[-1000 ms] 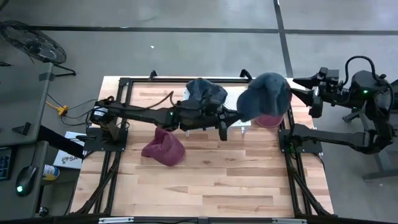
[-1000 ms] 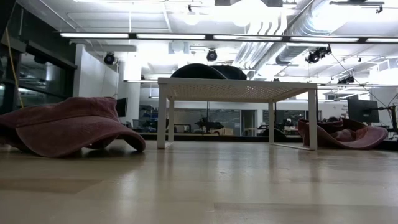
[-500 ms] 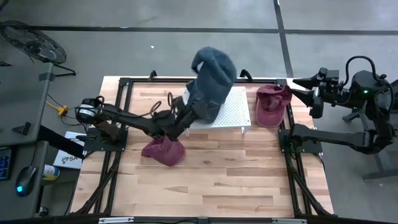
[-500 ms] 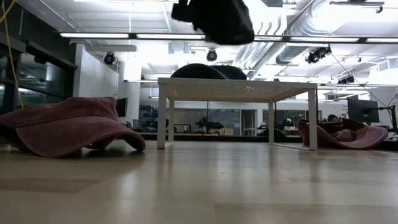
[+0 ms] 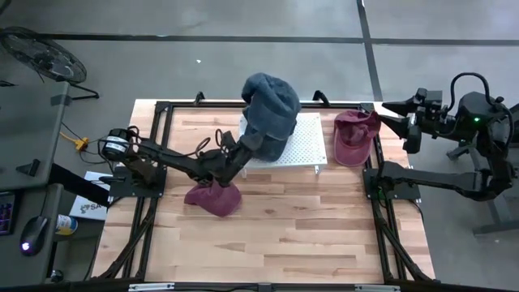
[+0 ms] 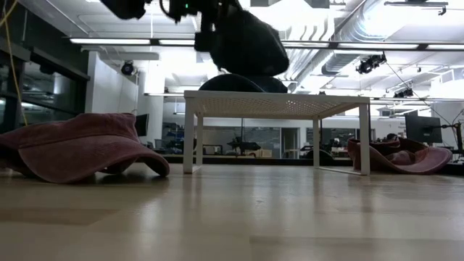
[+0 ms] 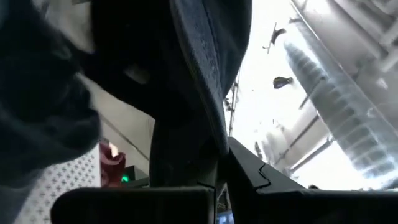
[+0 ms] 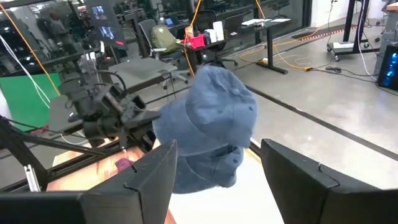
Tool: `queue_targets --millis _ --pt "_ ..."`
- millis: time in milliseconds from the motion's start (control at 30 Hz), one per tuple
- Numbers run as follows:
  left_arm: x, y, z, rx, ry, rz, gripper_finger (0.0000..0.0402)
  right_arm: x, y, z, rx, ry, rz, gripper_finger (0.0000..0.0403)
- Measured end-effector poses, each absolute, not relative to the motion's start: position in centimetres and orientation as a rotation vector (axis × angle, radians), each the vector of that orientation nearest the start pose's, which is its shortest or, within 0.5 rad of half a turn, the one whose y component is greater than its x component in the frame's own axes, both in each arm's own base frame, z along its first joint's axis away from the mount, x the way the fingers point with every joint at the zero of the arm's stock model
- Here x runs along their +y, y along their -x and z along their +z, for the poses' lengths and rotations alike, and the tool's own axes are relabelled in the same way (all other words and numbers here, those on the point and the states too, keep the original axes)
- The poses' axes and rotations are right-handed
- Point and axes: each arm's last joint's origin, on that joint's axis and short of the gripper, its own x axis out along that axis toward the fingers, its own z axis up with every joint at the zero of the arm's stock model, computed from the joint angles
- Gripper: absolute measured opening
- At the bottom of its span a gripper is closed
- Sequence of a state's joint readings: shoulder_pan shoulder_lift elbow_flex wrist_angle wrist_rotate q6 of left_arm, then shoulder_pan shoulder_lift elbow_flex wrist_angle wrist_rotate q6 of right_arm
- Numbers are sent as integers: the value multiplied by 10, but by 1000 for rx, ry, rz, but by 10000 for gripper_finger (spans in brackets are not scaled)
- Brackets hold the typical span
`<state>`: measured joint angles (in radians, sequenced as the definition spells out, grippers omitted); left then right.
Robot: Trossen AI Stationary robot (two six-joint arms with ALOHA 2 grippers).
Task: Pick & Place hat
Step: Stack the blue cap on top of the other blue cap on the shelf
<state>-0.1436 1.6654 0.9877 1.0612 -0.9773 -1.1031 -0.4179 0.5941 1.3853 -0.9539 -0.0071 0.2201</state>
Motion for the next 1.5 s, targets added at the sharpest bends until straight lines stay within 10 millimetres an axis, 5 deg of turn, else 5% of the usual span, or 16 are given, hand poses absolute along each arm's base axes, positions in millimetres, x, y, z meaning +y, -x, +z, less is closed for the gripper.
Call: queue_targets --millis 867,1500 --pt "-58 -347 253 -749 1491 725 12 -11 -24 452 110 -266 -436 226" --pt "-63 -346 250 -699 1430 756 13 -11 -23 447 161 -258 -469 226"
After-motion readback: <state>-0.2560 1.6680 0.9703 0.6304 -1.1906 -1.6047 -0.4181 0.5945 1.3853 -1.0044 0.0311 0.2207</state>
